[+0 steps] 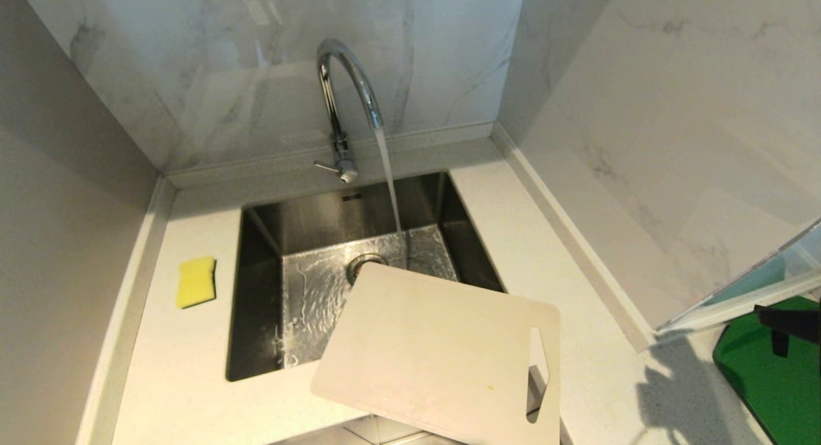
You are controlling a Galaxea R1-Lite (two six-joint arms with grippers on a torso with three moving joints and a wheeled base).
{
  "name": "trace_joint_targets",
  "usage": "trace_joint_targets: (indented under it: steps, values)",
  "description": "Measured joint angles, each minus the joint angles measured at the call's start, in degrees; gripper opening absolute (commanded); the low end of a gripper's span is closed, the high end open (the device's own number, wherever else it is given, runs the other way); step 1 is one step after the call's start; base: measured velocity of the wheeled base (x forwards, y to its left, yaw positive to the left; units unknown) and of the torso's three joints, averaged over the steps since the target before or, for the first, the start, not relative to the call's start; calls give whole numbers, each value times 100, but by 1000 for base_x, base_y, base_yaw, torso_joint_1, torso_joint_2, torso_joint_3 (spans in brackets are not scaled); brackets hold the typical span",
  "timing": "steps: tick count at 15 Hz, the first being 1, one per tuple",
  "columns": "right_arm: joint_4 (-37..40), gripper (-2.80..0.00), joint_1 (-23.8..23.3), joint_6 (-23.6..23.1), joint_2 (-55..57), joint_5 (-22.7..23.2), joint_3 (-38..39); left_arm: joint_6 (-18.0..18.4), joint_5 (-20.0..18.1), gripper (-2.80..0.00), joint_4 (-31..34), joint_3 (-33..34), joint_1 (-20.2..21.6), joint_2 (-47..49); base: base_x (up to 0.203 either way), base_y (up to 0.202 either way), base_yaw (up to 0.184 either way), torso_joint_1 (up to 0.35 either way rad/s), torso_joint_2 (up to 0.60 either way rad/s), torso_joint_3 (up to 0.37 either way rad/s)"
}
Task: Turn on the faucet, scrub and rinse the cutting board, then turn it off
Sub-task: Turn off the tap
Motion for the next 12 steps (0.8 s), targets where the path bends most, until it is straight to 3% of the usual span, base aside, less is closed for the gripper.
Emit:
trace_joint_targets:
  steps: [8,12]
  values:
    - [-68,-280,2,51,-863,104,372,1,0,-280,0,0,0,0,0,0,0,0,0,0]
    - [-120,-280,5,23,-1702,96,1055,1,0,-280,0,0,0,0,0,0,0,0,0,0]
